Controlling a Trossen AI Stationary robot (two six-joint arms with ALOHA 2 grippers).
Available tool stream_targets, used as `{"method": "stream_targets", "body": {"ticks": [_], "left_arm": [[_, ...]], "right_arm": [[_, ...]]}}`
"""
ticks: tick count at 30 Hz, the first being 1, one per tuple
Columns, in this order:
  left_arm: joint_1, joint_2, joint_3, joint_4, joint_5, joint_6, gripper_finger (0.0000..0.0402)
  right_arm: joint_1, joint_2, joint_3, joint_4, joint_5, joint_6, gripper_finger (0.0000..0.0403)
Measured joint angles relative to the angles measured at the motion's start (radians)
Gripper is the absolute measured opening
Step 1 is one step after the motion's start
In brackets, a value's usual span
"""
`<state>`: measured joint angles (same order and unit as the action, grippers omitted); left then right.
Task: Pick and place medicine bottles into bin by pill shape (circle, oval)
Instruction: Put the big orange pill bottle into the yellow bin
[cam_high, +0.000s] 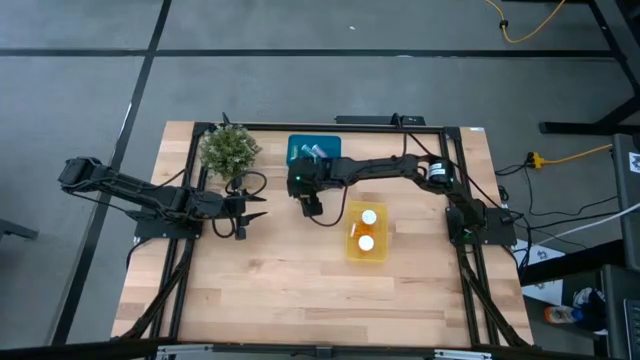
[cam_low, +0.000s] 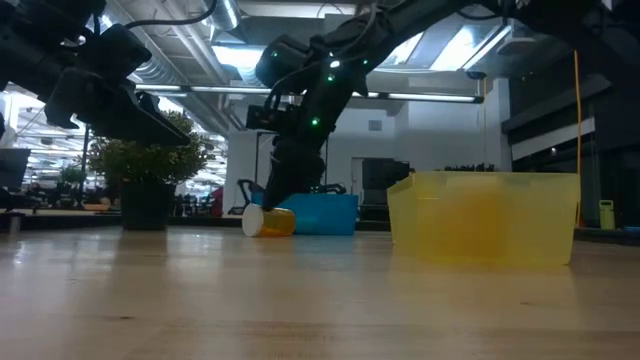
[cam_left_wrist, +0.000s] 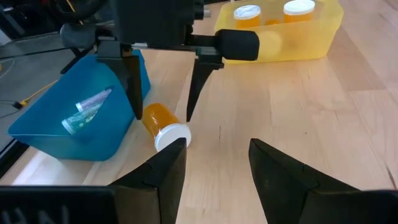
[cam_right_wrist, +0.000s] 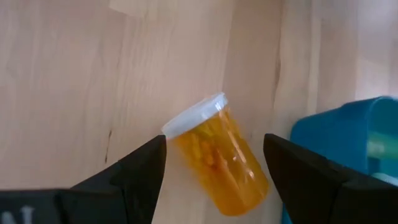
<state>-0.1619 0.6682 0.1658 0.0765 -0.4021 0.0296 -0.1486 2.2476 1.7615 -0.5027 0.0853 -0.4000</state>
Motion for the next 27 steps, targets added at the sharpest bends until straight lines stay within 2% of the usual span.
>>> {"method": "stream_targets", "body": {"ticks": [16,27], "left_arm": [[0.0,0.0,0.0,0.0,0.0,0.0,0.0169],[0.0,0.0,0.0,0.0,0.0,0.0,0.0169]], "right_arm": [[-0.008,0.062,0.0,-0.015,0.0,0.012,0.0271],[0.023,0.063,0.0,-0.045,-0.03,0.192,0.0271]]}}
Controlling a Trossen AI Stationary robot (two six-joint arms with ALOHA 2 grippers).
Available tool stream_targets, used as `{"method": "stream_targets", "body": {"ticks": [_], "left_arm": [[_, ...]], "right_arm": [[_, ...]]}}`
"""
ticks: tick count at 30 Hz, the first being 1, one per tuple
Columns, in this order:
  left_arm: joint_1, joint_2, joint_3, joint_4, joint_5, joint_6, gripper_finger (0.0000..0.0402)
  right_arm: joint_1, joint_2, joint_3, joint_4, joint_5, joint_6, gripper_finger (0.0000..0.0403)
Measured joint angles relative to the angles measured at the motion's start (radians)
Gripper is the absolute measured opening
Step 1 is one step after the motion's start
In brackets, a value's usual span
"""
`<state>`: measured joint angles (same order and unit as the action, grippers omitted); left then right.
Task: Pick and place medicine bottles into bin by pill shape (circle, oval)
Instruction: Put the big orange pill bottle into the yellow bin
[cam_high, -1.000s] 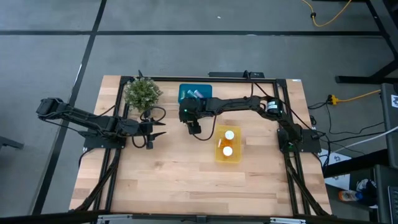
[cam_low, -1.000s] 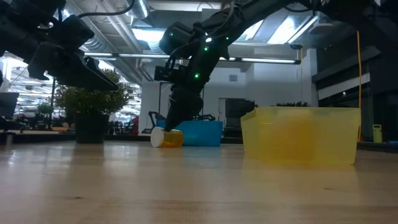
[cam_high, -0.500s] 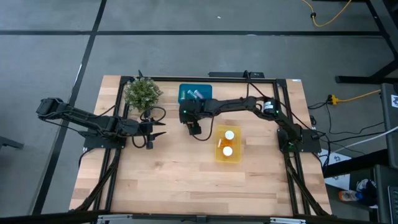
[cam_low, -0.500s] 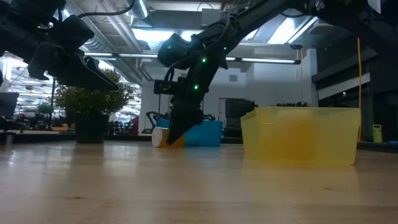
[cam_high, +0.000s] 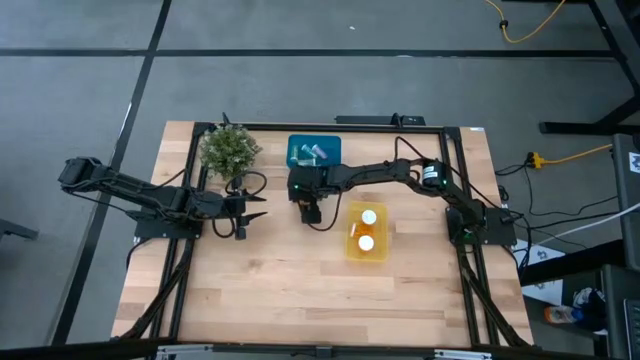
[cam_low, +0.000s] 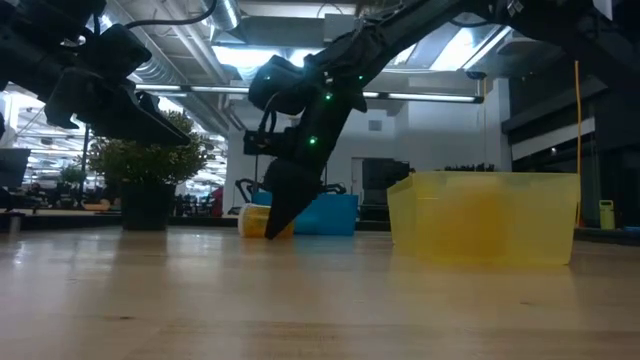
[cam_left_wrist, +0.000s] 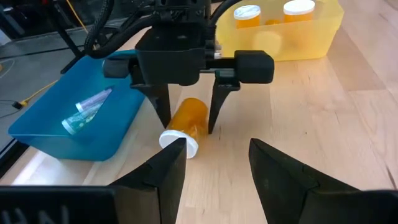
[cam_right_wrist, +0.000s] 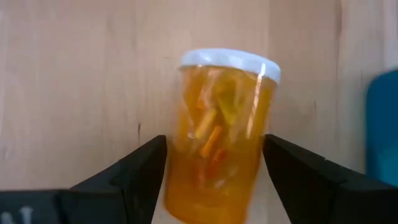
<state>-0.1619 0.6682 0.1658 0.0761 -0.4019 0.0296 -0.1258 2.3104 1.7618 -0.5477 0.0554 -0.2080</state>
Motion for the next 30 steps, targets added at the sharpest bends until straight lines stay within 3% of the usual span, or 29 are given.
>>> {"method": "stream_targets", "body": {"ticks": [5,16,22,30], "left_arm": [[0.0,0.0,0.0,0.0,0.0,0.0,0.0169],[0.0,0.0,0.0,0.0,0.0,0.0,0.0169],[0.0,0.0,0.0,0.0,0.0,0.0,0.0169],[0.0,0.0,0.0,0.0,0.0,0.0,0.0169]], "right_arm": [[0.006,0.0,0.0,0.002,0.0,0.124,0.0254],[0.006,0.001,0.012,-0.014,0.003,0.368,0.0174],[0.031,0.002,0.161,-0.254,0.018,0.455,0.0173],[0.105,0.002,0.37,-0.605,0.211,0.547,0.0173]]}}
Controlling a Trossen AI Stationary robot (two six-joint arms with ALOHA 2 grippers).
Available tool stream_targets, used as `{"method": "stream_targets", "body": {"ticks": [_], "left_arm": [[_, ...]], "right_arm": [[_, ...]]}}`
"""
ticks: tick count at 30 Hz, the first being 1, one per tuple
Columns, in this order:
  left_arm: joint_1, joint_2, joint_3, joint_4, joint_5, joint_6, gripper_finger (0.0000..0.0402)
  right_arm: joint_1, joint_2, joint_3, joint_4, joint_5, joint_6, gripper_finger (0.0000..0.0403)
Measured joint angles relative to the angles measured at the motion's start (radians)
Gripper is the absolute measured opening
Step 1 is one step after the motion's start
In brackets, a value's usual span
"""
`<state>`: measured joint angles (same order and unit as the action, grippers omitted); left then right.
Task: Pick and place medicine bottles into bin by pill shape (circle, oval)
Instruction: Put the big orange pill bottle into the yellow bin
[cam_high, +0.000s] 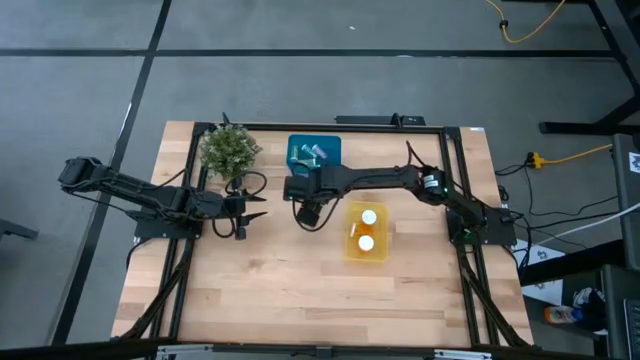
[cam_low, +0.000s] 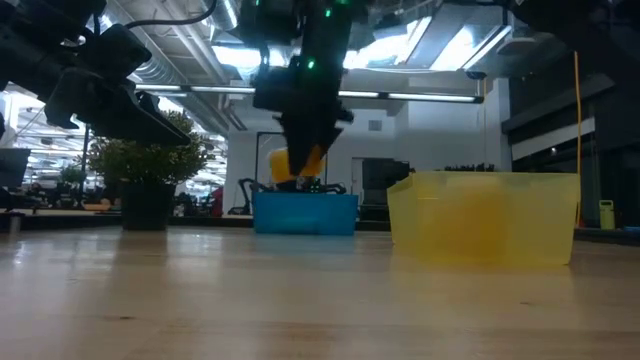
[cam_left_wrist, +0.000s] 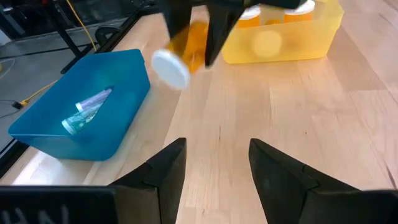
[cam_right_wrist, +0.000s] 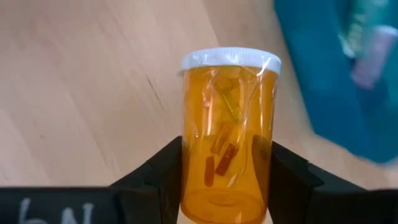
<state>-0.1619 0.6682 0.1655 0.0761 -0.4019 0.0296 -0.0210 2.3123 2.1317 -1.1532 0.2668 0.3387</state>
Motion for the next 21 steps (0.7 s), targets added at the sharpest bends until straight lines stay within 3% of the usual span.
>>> {"method": "stream_targets", "body": {"ticks": [10,21], "left_arm": [[0.0,0.0,0.0,0.0,0.0,0.0,0.0169],[0.0,0.0,0.0,0.002,0.0,0.0,0.0169]], "right_arm": [[0.09,0.0,0.079,-0.423,0.166,0.271,0.0173],[0.182,-0.048,0.056,-0.417,0.172,0.352,0.0173]]}}
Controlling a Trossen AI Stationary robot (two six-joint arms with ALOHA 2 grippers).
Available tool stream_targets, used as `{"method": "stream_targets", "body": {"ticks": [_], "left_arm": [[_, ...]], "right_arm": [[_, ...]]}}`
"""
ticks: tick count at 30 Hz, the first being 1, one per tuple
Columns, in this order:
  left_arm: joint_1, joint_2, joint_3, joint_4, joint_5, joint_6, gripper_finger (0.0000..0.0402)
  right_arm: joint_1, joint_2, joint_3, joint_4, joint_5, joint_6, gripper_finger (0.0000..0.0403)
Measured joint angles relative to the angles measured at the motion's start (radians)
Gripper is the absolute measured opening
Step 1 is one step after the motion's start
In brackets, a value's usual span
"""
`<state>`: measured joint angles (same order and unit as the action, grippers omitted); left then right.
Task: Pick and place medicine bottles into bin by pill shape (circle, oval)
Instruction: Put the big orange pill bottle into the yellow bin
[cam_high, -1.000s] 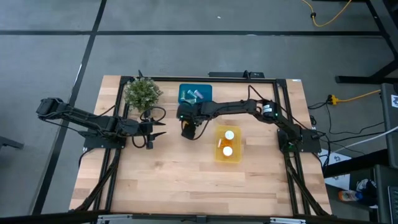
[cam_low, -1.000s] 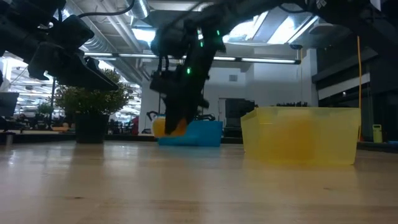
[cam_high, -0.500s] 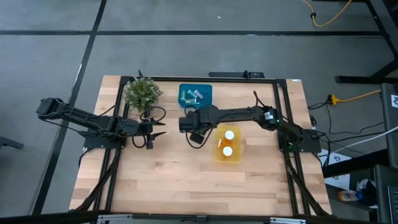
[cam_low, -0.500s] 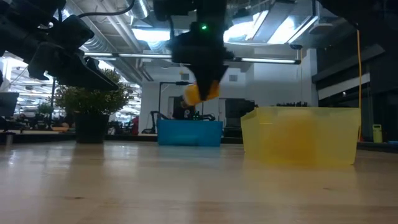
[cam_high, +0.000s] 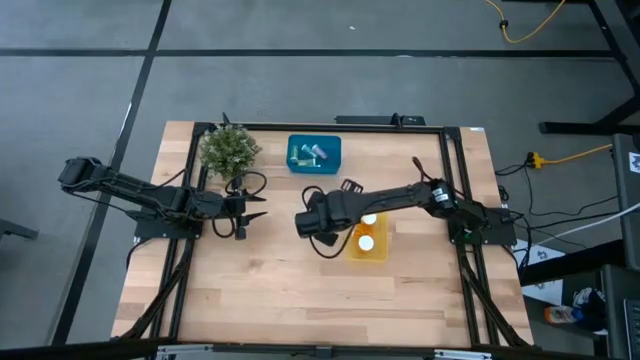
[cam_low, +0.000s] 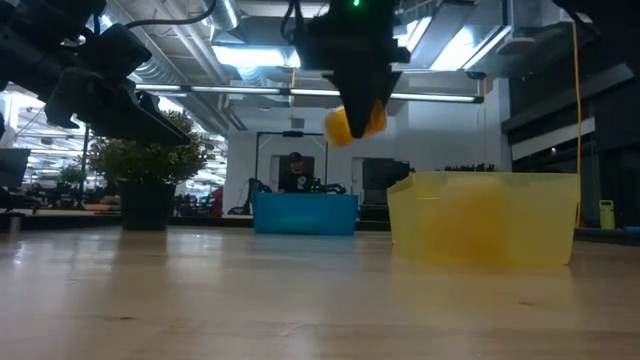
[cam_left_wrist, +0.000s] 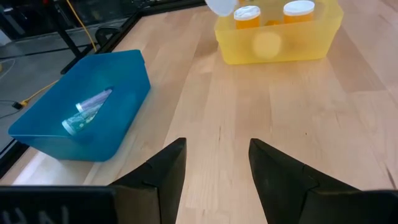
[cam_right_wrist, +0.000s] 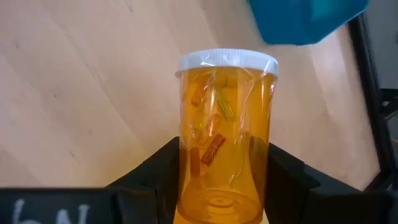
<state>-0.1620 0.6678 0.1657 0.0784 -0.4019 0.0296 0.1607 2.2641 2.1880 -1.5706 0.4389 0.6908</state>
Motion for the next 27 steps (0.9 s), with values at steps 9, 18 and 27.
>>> {"method": "stream_targets", "body": {"ticks": [9,18,27], "left_arm": [[0.0,0.0,0.0,0.005,0.0,0.0,0.0169],[0.0,0.0,0.0,0.006,0.0,-0.001,0.0169],[0.0,0.0,0.0,0.005,0.0,-0.001,0.0169]], "right_arm": [[0.034,-0.057,0.0,0.0,0.068,0.056,0.0173],[0.068,-0.145,-0.121,0.0,0.076,0.132,0.0173],[0.112,-0.373,-0.574,0.019,-0.017,0.555,0.0173]]}}
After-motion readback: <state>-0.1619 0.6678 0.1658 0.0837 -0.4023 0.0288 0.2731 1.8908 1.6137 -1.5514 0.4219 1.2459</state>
